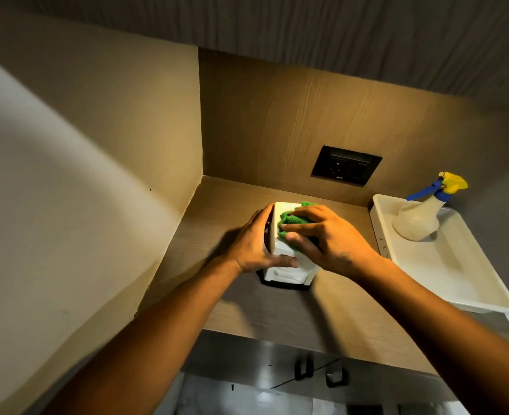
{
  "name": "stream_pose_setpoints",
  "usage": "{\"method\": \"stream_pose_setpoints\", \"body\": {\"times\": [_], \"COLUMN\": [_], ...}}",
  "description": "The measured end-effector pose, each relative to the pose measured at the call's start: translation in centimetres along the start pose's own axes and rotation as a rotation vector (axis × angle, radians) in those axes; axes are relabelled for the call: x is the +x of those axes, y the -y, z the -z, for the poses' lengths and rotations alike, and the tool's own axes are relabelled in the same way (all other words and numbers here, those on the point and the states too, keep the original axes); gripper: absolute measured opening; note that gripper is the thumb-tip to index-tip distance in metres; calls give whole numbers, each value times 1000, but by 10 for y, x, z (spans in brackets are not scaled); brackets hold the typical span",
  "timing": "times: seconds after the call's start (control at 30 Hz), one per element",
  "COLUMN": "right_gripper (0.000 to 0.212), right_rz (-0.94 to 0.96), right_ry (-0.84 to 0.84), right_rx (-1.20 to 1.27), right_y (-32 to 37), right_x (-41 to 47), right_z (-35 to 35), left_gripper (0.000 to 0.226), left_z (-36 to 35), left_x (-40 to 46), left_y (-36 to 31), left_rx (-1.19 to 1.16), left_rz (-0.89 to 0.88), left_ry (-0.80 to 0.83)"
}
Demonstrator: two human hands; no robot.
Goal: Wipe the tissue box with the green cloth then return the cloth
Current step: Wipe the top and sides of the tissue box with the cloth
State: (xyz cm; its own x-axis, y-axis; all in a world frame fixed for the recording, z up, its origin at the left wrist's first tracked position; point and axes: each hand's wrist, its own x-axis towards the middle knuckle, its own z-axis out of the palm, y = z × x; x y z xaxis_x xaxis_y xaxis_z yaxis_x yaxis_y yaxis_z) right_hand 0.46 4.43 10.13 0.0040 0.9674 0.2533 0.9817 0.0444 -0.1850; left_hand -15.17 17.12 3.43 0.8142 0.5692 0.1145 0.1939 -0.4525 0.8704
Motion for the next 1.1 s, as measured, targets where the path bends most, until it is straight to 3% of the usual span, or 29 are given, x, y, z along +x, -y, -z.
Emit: {"method": "stream_pose_setpoints", "body": {"times": [0.17, 0.3, 0.43, 0.63, 0.77, 0.87, 1.03, 1.1], "right_gripper": [44, 38, 45, 52, 40, 43, 52, 46], "right_rz": [-185, -60, 49, -151, -20, 49, -86, -138], "right_ry": [-64, -48, 26, 25, 2, 14, 12, -5], "right_rx": [17, -34, -6, 3, -33, -13, 16, -4], "right_y": [-11, 7, 4, -9, 17, 21, -8, -12], "right_x": [26, 35, 0, 19, 29, 4, -3, 16], "right_z": [0, -6, -2, 12, 2, 2, 14, 13], "left_gripper": [128, 131, 133, 135, 140, 137, 141, 139], "left_z": [-3, -2, -1, 1, 1, 1, 1, 1], "left_x": [0, 0, 1, 2, 1, 0, 1, 2], "left_y": [-2, 4, 5, 3, 6, 7, 1, 0], "left_rx": [20, 21, 16, 46, 69, -5, 52, 64], "left_rz": [23, 34, 24, 10, 31, 44, 42, 41], "left_ry": [-27, -7, 20, 24, 33, 52, 42, 33]}}
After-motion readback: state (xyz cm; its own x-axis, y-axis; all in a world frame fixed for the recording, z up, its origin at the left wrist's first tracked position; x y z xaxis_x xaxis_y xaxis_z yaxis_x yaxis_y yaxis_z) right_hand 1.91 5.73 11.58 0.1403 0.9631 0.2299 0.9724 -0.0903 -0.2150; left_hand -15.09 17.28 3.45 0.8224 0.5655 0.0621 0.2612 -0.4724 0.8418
